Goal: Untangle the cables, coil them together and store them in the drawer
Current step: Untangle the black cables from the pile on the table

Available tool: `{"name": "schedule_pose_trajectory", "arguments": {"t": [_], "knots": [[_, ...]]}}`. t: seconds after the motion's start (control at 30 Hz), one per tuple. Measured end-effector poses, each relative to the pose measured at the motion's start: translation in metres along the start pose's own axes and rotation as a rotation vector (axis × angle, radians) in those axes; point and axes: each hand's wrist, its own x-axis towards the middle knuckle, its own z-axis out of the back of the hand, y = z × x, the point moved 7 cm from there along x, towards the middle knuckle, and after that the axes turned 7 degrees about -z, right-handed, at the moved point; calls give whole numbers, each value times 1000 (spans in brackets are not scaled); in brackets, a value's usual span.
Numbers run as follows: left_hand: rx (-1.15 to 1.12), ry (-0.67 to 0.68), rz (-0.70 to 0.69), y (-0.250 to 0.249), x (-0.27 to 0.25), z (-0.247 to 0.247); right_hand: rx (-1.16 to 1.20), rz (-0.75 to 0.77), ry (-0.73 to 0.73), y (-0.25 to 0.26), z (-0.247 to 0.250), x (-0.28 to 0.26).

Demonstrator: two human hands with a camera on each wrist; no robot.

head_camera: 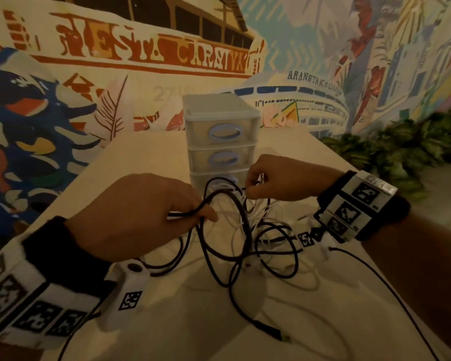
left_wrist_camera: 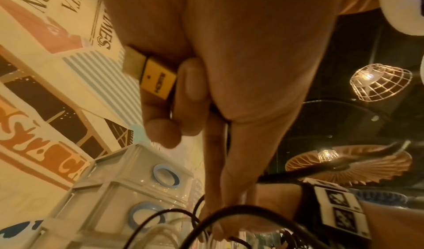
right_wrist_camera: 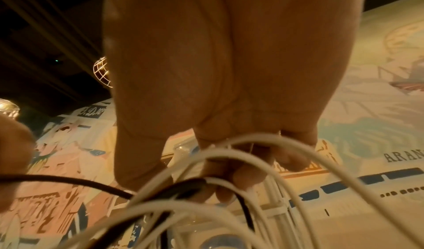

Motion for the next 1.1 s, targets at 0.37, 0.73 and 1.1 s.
{"name": "schedule_pose_trajectory", "arguments": {"t": [0.37, 0.73, 1.1], "knots": [[105, 68, 28, -58, -16, -25, 126, -86, -224, 18, 35, -13], [306, -96, 509, 28, 0, 2, 175, -31, -480, 45, 73, -20], [-5, 154, 182, 7, 11, -25, 153, 165, -607, 33, 70, -17]]}}
